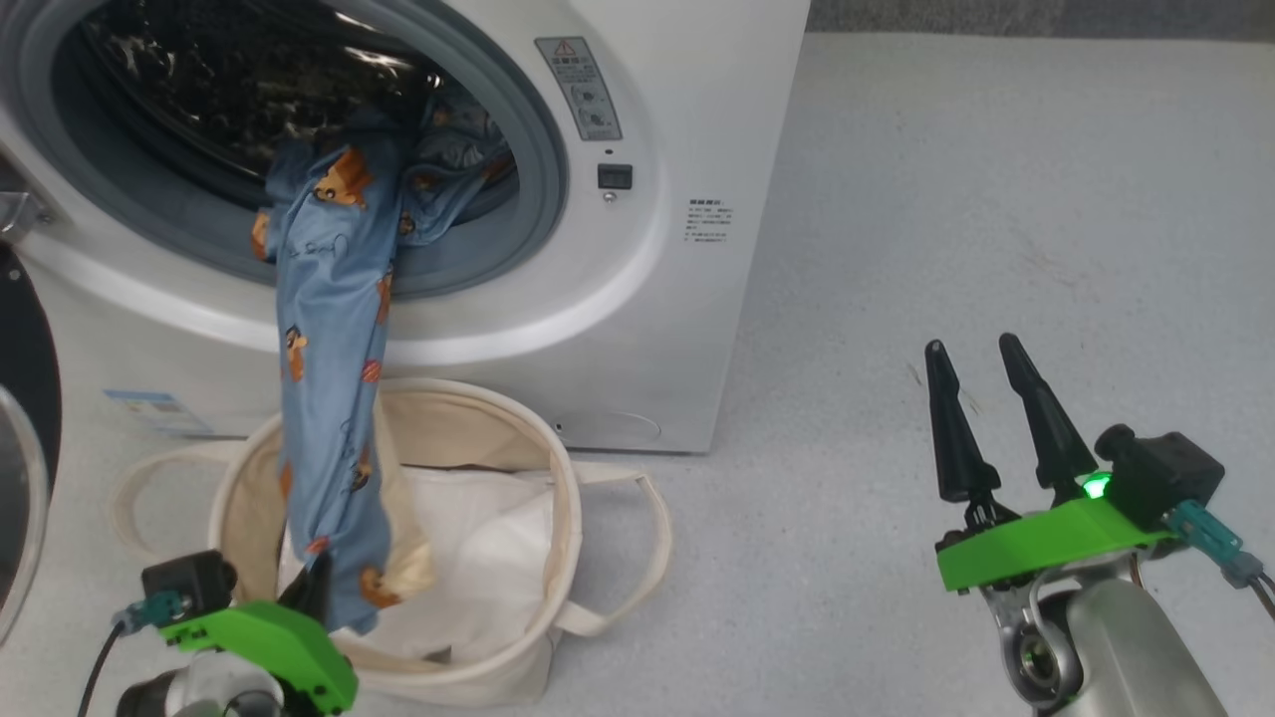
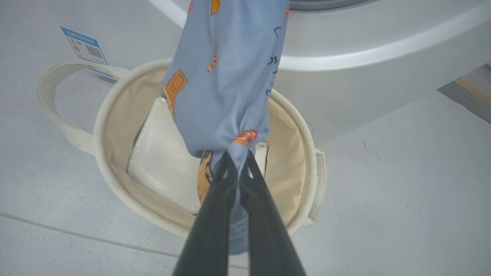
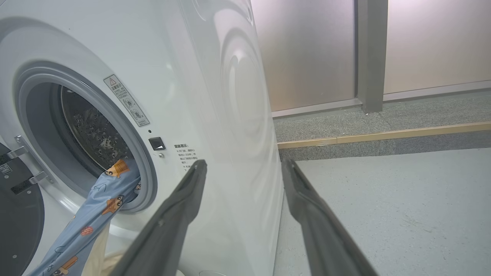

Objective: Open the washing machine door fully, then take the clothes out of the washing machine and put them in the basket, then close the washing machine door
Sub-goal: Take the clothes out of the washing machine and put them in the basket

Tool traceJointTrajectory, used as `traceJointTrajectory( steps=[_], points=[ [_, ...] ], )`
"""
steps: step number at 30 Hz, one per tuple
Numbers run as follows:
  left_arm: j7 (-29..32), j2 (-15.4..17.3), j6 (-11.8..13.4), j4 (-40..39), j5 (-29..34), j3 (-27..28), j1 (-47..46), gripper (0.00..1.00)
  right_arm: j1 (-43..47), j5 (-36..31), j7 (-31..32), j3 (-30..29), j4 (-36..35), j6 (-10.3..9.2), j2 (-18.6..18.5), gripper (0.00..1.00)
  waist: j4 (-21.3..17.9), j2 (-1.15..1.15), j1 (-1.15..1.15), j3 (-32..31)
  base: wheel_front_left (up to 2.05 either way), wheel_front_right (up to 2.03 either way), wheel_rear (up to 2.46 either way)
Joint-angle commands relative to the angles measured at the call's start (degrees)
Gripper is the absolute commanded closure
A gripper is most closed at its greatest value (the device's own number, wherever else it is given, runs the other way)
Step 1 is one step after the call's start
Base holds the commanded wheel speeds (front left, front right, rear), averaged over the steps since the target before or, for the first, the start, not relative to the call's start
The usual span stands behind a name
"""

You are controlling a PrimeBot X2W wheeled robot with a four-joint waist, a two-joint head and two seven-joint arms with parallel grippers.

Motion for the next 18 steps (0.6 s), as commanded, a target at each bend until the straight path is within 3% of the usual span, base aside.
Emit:
traceJointTrajectory(
  steps=[1,8,18],
  points=[
    [-1.14,1.51,-0.46,0.38,-0.11,2.29,-3.57,1.0,-1.63,0.24,-0.71,1.41,-2.37,0.06,-0.35,0.0,-0.37,0.0,0.0,0.67,0.0,0.0,0.0],
    [-4.5,0.32,-3.21,14.09,-1.25,1.69,-10.72,1.0,-2.71,-0.18,-0.71,1.19,-3.57,0.06,-0.72,0.0,-1.46,0.0,0.0,3.29,0.0,0.0,0.0],
    [-6.48,-0.94,-4.21,28.83,-2.78,0.25,-17.47,1.0,-4.47,-0.45,-0.71,0.59,-5.23,0.06,-0.46,0.0,-3.99,0.0,0.0,7.75,0.0,0.0,0.0]
  ],
)
